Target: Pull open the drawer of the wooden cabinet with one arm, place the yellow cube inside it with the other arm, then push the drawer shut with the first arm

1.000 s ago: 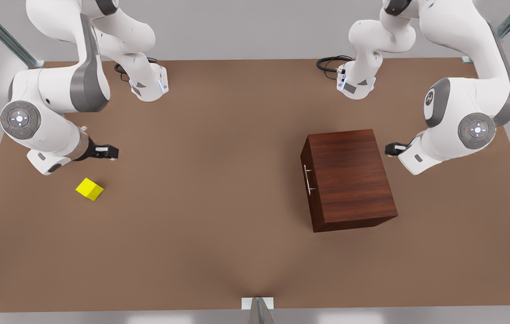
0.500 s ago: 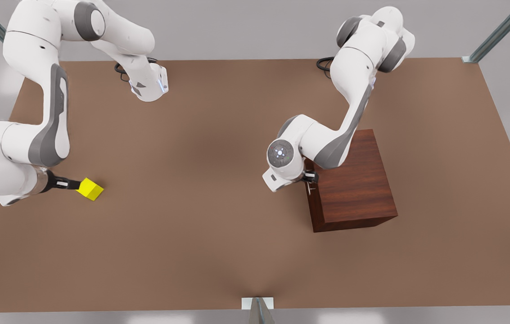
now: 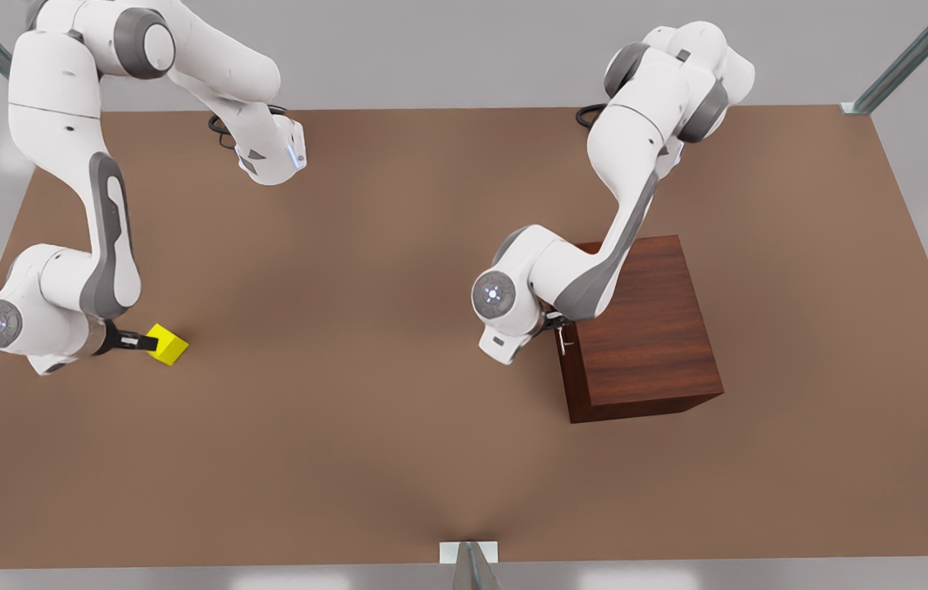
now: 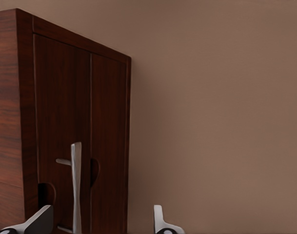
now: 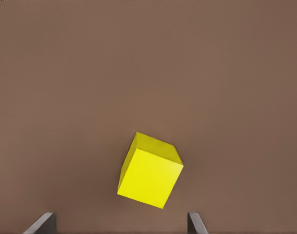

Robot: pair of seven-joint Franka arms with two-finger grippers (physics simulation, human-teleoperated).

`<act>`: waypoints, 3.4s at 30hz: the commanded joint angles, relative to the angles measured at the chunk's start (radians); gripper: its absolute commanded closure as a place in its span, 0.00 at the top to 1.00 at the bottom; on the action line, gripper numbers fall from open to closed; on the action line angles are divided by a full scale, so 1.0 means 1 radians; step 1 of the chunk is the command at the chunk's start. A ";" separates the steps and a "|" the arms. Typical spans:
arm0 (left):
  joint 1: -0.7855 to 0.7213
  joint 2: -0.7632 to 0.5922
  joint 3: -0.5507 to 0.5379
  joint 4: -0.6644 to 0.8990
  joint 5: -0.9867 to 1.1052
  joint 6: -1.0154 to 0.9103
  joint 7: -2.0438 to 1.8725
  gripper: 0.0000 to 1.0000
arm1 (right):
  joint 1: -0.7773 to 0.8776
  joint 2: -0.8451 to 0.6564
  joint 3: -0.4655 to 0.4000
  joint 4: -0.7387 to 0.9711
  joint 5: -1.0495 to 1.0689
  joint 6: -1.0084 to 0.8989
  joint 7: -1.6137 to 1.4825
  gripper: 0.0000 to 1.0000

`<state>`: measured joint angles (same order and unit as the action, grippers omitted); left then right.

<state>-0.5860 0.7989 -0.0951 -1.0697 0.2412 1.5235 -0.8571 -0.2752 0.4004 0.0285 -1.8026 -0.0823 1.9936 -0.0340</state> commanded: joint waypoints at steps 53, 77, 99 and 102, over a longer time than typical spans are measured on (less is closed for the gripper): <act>0.000 0.051 -0.028 0.033 -0.025 0.032 -0.157 0.91 | -0.065 0.094 -0.002 -0.190 0.052 0.372 0.005 1.00; -0.002 0.080 -0.023 0.057 -0.036 0.044 -0.165 0.91 | -0.067 0.158 -0.004 -0.199 0.050 0.422 0.009 0.77; -0.083 0.132 -0.020 0.155 -0.037 0.075 -0.209 0.91 | 0.024 0.155 0.183 0.072 0.096 0.056 -0.012 0.68; -0.089 0.132 -0.018 0.157 -0.037 0.076 -0.215 0.92 | 0.036 0.155 0.185 0.083 0.096 0.056 -0.011 0.68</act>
<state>-0.6746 0.9329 -0.1129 -0.9108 0.2045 1.5972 -1.0378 -0.2438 0.5562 0.2123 -1.7246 0.0173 2.0771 -0.0501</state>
